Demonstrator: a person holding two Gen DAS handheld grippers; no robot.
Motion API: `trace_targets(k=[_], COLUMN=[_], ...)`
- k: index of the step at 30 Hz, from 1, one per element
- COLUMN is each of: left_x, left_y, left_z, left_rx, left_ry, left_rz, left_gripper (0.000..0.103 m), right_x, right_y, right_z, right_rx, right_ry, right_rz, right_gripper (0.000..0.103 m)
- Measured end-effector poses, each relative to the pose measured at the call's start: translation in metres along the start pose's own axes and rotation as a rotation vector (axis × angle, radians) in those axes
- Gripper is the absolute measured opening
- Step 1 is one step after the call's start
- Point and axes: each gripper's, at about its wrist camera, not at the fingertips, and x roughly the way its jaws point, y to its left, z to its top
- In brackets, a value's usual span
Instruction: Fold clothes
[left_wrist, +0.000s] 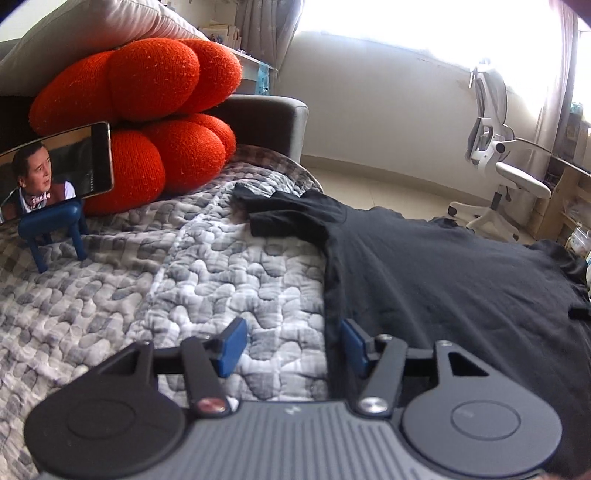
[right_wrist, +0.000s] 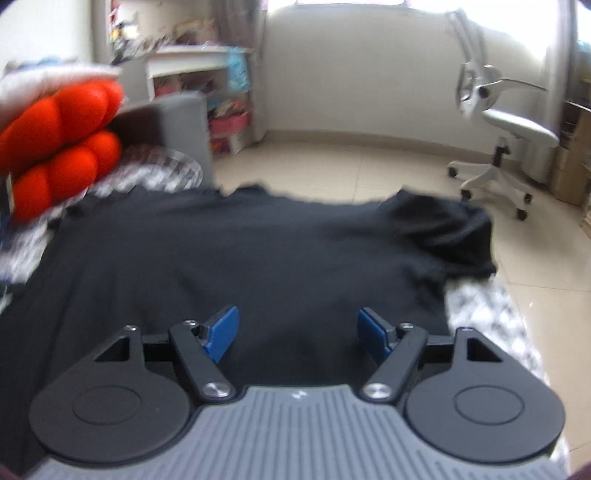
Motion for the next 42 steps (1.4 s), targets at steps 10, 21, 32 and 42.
trace_targets(k=[10, 21, 32, 42], left_x=[0.001, 0.002, 0.002, 0.001], left_y=[-0.001, 0.001, 0.002, 0.005], left_z=[-0.002, -0.002, -0.003, -0.004], left_rx=[0.000, -0.006, -0.011, -0.018], left_ry=[0.001, 0.006, 0.004, 0.005], left_rz=[-0.007, -0.025, -0.027, -0.031], left_gripper=[0.065, 0.070, 0.070, 0.070], right_x=[-0.012, -0.038, -0.057, -0.076], right_y=[-0.004, -0.029, -0.043, -0.044], right_z=[-0.018, -0.036, -0.054, -0.071], right_rx=[-0.006, 0.008, 0.040, 0.022], right_ry=[-0.018, -0.004, -0.014, -0.015], right_rz=[-0.040, -0.080, -0.106, -0.152], right_gripper=[0.074, 0.076, 0.080, 0.081])
